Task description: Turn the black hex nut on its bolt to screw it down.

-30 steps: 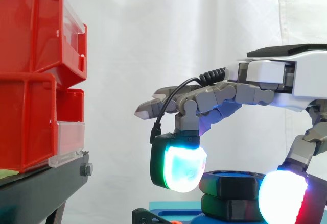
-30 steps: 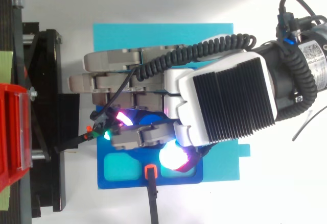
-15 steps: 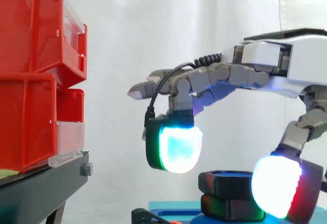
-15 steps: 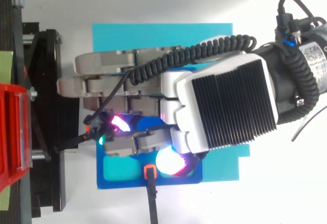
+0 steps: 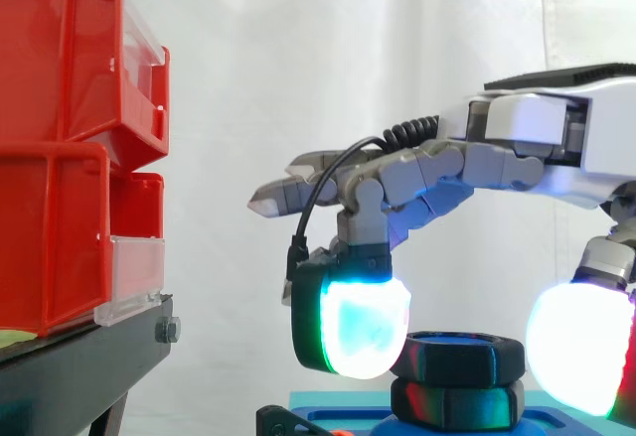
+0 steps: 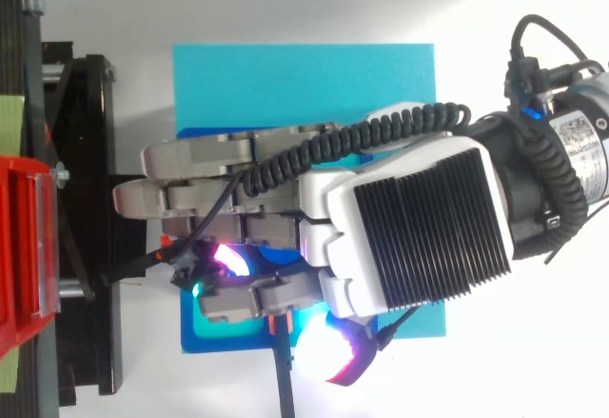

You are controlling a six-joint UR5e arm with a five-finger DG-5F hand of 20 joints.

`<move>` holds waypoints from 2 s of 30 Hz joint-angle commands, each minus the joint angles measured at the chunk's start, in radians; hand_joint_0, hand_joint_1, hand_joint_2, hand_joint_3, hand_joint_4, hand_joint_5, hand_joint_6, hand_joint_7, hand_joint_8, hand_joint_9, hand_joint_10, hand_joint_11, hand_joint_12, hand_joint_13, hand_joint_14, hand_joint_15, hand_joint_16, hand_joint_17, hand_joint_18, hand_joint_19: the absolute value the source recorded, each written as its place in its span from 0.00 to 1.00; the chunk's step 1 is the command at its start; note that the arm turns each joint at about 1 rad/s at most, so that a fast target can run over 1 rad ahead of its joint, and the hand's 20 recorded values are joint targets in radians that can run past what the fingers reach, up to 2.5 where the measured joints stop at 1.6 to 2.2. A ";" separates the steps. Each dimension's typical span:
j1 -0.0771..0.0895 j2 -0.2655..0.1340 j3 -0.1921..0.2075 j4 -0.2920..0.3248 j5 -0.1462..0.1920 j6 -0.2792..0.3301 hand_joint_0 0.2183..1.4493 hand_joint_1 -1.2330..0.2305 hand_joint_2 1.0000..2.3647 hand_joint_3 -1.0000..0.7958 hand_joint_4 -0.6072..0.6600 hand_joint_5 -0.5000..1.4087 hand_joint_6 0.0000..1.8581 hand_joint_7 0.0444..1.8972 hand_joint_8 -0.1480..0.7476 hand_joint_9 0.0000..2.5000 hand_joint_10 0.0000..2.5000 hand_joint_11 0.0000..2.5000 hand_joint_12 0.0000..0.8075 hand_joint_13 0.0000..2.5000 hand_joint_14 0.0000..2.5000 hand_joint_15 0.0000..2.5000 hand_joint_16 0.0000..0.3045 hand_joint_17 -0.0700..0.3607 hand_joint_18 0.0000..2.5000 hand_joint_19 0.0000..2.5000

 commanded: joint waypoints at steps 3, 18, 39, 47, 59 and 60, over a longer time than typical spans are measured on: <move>-0.003 0.001 -0.005 0.016 0.001 0.001 0.13 0.67 0.00 0.28 0.66 0.23 0.27 0.59 0.40 0.26 0.00 0.03 0.46 0.06 0.00 0.00 0.15 0.40 0.00 0.03; -0.011 -0.002 -0.005 0.013 -0.004 -0.010 0.18 0.65 0.00 0.28 0.63 0.23 0.27 0.61 0.38 0.26 0.00 0.04 0.43 0.05 0.00 0.00 0.13 0.37 0.00 0.03; -0.014 0.000 -0.007 -0.034 -0.004 -0.022 0.24 0.58 0.00 0.28 0.58 0.24 0.27 0.67 0.36 0.26 0.00 0.04 0.39 0.05 0.00 0.00 0.11 0.34 0.00 0.03; -0.014 0.000 -0.007 -0.044 -0.004 -0.027 0.25 0.53 0.00 0.32 0.58 0.24 0.27 0.69 0.36 0.26 0.00 0.04 0.38 0.05 0.00 0.00 0.10 0.33 0.00 0.03; -0.014 0.000 -0.005 -0.045 -0.018 -0.035 0.28 0.45 0.01 0.36 0.57 0.24 0.27 0.74 0.36 0.27 0.00 0.05 0.36 0.05 0.00 0.00 0.09 0.31 0.00 0.01; -0.014 0.000 -0.005 -0.045 -0.018 -0.035 0.28 0.45 0.01 0.36 0.57 0.24 0.27 0.74 0.36 0.27 0.00 0.05 0.36 0.06 0.00 0.00 0.09 0.31 0.00 0.02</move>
